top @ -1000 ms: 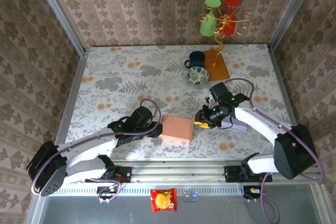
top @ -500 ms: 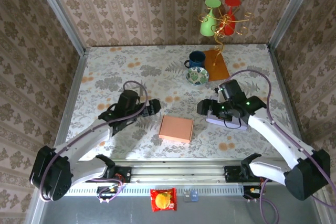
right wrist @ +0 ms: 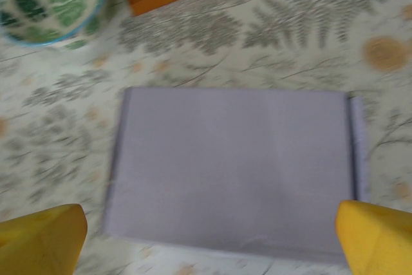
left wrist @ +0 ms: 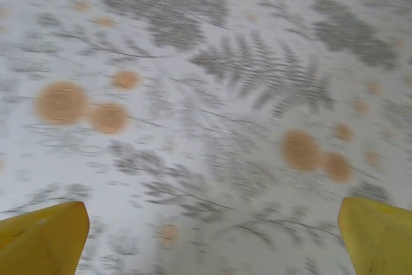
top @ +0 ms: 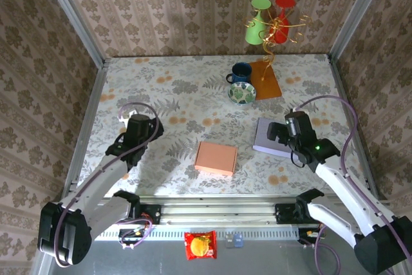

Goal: Fold the paper box

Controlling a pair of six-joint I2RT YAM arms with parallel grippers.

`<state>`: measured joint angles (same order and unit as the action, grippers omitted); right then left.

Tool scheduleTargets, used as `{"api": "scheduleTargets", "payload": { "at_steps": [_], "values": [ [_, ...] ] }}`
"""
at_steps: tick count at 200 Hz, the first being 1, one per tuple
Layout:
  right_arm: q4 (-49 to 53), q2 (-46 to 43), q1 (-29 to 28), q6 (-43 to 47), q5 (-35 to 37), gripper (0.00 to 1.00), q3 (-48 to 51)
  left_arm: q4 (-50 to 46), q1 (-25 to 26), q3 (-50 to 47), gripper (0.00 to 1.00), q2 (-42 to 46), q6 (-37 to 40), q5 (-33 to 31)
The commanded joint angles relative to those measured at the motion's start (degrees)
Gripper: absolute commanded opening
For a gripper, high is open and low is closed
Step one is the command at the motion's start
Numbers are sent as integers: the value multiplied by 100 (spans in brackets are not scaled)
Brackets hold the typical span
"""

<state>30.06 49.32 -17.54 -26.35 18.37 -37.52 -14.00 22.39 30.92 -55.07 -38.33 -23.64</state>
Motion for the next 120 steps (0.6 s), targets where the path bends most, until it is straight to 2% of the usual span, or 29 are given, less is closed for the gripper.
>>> {"api": "scheduleTargets", "payload": {
  "at_steps": [1, 13, 24, 35, 52, 89, 106, 120],
  "values": [
    [-1084, -228, 186, 688, 944, 100, 535, -104, -55, -216, 100, 11, 467, -1589],
    [-1473, -253, 368, 873, 1004, 100, 807, 180, -121, -391, 100, 42, 582, -1743],
    [-1770, -180, 583, 974, 922, 100, 961, 881, -191, -720, 100, 178, 804, -1542],
    [-2004, -34, 791, 1099, 763, 100, 984, 1364, -183, -961, 100, 334, 835, -1686],
    [-2611, 218, 968, 1335, 688, 100, 1079, 1363, -209, -857, 100, 421, 834, -1912],
    [-4103, 1208, 1431, 1772, 96, 100, 1174, 1704, -267, -242, 100, -197, 2507, -1813],
    [-5002, 1804, 1479, 2169, -216, 100, 1246, 1804, -398, -304, 100, -271, 2716, -1797],
    [-5353, 2275, 1512, 2300, -446, 100, 1155, 1943, -494, -355, 100, -257, 2939, -1707]
  ]
}}
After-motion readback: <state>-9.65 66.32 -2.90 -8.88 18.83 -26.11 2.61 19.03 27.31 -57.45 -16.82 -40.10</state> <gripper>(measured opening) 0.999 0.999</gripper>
